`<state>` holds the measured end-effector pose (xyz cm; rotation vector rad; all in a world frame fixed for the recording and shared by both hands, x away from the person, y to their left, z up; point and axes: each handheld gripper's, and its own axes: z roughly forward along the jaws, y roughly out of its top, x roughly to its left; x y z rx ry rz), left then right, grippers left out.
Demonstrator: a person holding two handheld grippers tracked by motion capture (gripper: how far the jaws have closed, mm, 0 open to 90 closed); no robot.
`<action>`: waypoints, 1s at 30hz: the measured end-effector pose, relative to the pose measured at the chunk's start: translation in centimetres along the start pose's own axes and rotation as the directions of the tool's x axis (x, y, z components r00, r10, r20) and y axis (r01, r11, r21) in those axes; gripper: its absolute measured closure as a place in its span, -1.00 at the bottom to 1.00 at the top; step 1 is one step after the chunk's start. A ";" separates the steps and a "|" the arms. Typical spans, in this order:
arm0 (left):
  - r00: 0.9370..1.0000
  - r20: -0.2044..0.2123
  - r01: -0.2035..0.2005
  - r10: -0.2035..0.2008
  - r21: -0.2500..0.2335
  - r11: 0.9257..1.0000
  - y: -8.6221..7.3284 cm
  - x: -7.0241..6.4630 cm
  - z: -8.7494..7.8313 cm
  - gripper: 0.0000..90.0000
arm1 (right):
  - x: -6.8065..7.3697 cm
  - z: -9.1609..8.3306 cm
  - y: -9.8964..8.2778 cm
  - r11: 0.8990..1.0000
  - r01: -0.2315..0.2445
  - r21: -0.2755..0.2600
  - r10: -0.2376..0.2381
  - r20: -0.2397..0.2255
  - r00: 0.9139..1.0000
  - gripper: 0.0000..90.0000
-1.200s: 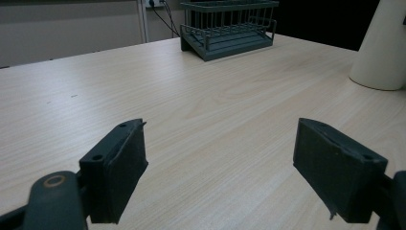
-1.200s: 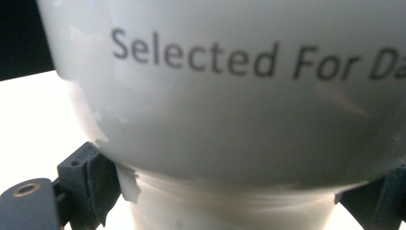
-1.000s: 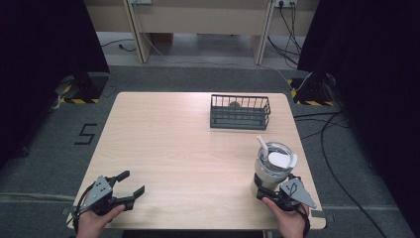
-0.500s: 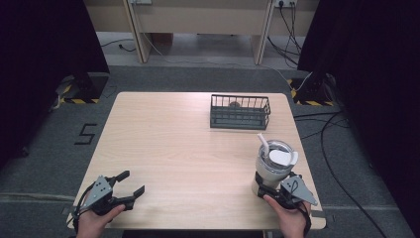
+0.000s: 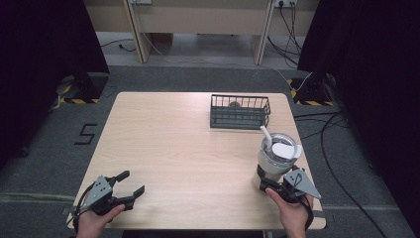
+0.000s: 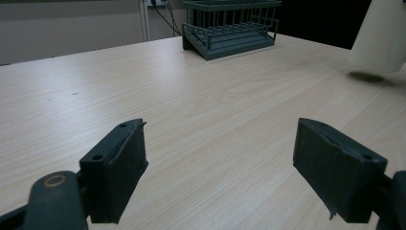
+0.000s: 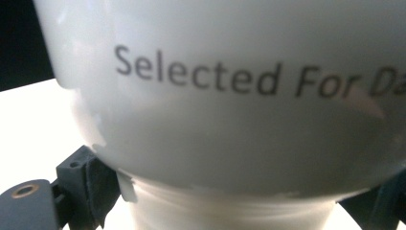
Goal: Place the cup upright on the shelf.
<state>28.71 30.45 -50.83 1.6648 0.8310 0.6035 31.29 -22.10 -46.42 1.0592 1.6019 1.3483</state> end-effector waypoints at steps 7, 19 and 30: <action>1.000 0.002 0.001 -0.001 -0.006 1.000 0.0 0.0 -0.1 -0.60 | -0.3 1.2 1.3 1.000 0.011 -0.012 -0.011 0.006 1.000 -0.78; 1.000 0.004 0.002 -0.002 -0.009 1.000 0.1 0.0 -0.1 -0.59 | -0.7 2.4 2.8 0.999 0.027 -0.021 -0.027 0.011 1.000 -0.78; 1.000 0.004 0.001 -0.001 -0.007 1.000 0.1 0.1 -0.1 -0.58 | -1.1 3.7 4.5 0.999 0.028 -0.040 -0.027 0.025 0.999 -0.78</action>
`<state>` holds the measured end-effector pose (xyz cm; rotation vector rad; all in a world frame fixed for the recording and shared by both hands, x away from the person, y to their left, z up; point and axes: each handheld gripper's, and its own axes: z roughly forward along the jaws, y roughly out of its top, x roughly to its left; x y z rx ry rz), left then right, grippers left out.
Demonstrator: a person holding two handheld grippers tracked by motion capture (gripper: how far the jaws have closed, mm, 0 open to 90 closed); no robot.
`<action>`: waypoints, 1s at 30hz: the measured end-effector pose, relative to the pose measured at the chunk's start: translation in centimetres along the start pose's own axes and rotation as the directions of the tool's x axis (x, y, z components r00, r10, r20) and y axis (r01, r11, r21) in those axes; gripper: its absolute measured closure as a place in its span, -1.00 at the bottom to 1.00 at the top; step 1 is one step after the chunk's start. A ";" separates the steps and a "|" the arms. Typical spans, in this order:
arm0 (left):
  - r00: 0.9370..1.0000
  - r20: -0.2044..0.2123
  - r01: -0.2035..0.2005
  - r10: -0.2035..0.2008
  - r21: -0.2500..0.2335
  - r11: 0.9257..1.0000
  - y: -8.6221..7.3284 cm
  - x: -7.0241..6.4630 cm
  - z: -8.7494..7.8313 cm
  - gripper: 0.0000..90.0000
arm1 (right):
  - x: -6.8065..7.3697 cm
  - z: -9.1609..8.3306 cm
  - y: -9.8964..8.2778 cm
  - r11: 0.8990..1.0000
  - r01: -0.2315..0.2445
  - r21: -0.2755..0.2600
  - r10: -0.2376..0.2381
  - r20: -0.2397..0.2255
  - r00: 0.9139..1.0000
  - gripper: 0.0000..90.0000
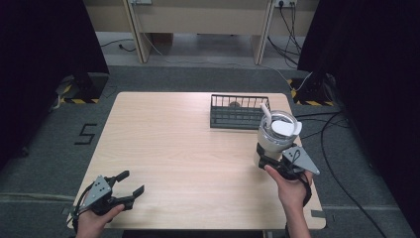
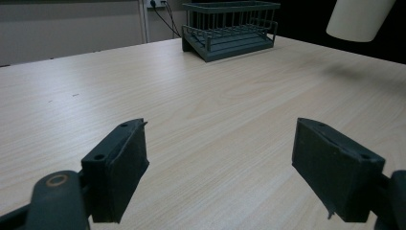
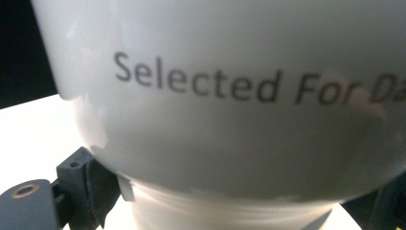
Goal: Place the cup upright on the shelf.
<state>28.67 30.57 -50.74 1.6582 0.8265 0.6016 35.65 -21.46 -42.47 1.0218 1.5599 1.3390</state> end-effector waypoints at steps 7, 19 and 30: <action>1.000 0.002 0.004 -0.004 -0.003 1.000 0.0 0.0 0.0 -0.58 | 0.0 0.9 0.6 1.000 0.003 -0.001 -0.003 -0.003 1.000 -0.78; 1.000 0.003 0.005 -0.005 -0.001 1.000 0.0 0.0 0.0 -0.58 | 0.0 2.5 1.7 1.000 -0.005 -0.029 0.005 -0.009 1.000 -0.78; 1.000 0.004 0.006 -0.006 -0.002 1.000 0.0 0.0 0.0 -0.58 | 0.1 4.1 2.6 0.999 -0.015 -0.040 0.015 -0.009 1.000 -0.78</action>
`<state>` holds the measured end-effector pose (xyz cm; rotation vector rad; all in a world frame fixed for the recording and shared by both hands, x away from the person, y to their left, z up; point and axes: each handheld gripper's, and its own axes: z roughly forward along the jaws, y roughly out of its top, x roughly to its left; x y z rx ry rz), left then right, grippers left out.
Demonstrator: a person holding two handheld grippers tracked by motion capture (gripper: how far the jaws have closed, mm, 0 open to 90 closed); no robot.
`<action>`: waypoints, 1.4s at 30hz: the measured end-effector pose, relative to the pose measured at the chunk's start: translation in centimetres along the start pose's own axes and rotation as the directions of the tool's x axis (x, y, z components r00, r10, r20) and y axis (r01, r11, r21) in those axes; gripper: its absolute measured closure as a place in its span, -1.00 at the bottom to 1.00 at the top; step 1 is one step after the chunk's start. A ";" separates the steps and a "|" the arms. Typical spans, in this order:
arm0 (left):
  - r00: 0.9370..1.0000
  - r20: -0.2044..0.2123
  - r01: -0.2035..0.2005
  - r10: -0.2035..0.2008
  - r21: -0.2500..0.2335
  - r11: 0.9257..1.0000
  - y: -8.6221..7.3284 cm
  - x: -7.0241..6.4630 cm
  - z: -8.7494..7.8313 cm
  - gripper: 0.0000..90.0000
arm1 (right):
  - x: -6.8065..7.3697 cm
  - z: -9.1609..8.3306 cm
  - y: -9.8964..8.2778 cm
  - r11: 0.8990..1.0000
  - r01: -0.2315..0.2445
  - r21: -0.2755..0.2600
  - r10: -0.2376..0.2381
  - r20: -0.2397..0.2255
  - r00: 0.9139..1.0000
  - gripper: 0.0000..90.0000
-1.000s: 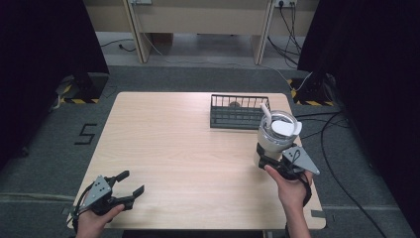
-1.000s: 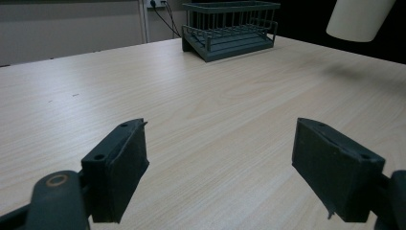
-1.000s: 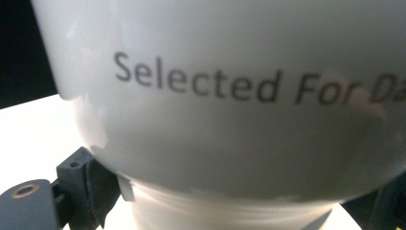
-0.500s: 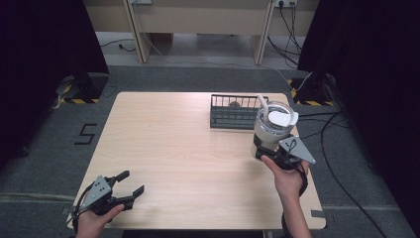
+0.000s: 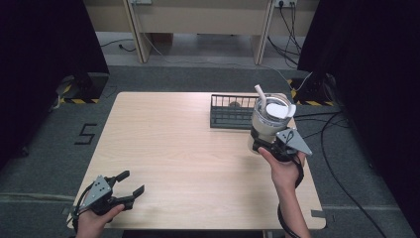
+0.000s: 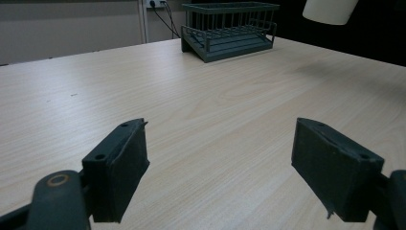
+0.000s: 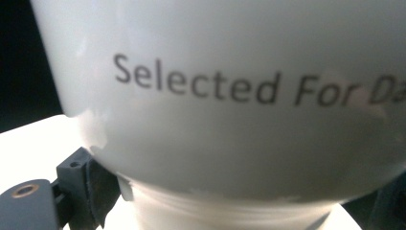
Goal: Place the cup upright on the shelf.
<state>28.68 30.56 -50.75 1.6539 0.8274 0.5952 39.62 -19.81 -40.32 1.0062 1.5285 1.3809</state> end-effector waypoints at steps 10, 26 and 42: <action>1.000 -0.002 0.005 -0.005 -0.001 1.000 0.0 0.0 0.0 -0.58 | -0.2 1.1 0.3 1.000 -0.006 0.005 0.006 0.001 1.000 -0.78; 1.000 -0.003 0.006 -0.006 -0.004 1.000 0.0 0.1 0.0 -0.58 | -0.8 2.6 1.6 1.000 -0.003 -0.002 0.003 0.007 1.000 -0.78; 1.000 -0.003 0.009 -0.009 -0.008 1.000 0.0 0.1 -0.1 -0.58 | -1.2 4.2 2.5 1.000 0.007 0.009 -0.007 0.011 1.000 -0.78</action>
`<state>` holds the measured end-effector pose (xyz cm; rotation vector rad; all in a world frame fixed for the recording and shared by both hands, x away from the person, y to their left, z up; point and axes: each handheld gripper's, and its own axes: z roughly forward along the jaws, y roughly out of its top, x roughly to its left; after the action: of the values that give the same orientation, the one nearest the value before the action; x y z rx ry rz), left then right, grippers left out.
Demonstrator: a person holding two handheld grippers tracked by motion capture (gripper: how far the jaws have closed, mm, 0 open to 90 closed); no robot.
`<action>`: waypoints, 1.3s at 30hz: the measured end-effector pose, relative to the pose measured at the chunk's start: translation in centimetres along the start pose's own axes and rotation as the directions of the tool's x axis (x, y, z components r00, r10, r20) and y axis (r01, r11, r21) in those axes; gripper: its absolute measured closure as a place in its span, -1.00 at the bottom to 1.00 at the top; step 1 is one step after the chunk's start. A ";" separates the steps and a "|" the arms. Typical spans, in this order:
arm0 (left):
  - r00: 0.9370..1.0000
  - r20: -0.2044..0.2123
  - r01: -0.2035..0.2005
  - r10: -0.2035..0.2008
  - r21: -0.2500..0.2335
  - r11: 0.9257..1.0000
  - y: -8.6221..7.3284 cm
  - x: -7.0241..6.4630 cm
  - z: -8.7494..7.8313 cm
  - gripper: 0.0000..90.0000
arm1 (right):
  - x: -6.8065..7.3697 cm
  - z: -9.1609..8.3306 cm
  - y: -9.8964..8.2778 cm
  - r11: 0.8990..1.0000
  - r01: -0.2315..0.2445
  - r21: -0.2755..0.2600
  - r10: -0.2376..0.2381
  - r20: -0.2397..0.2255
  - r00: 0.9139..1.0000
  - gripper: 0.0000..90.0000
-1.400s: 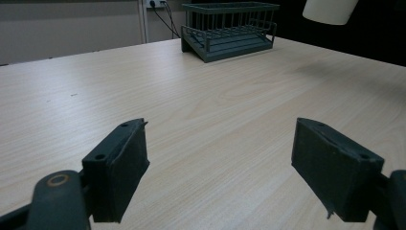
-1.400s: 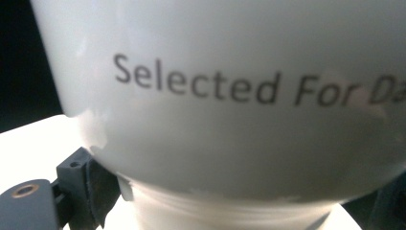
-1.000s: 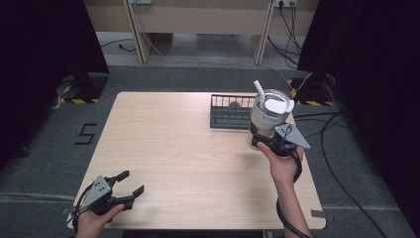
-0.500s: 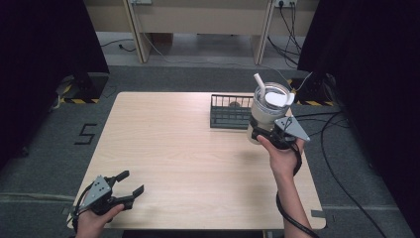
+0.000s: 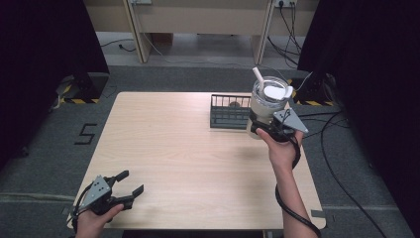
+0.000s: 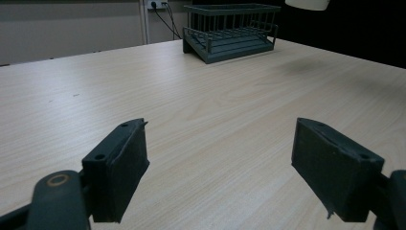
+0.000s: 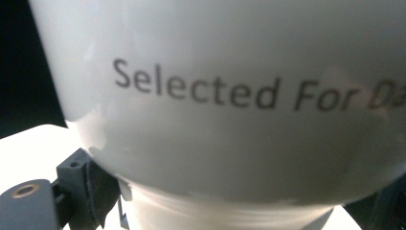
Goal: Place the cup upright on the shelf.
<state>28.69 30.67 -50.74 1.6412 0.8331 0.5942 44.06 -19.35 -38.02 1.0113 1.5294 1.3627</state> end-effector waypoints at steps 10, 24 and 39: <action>1.000 0.000 0.000 0.000 0.000 1.000 0.0 0.0 0.0 -0.58 | -0.8 0.7 0.5 1.000 -0.002 0.009 0.002 0.013 1.000 -0.78; 1.000 -0.001 0.000 0.000 0.000 1.000 0.0 0.1 0.0 -0.58 | -1.0 1.9 1.3 1.000 0.000 0.009 0.000 0.015 1.000 -0.78; 1.000 -0.008 0.003 -0.003 0.002 1.000 -0.1 0.2 -0.1 -0.58 | -1.2 3.7 1.5 1.000 -0.011 0.008 0.011 0.028 1.000 -0.78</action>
<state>28.75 30.85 -50.79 1.6401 0.8414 0.5985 47.97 -19.11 -36.74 1.0409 1.5116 1.3461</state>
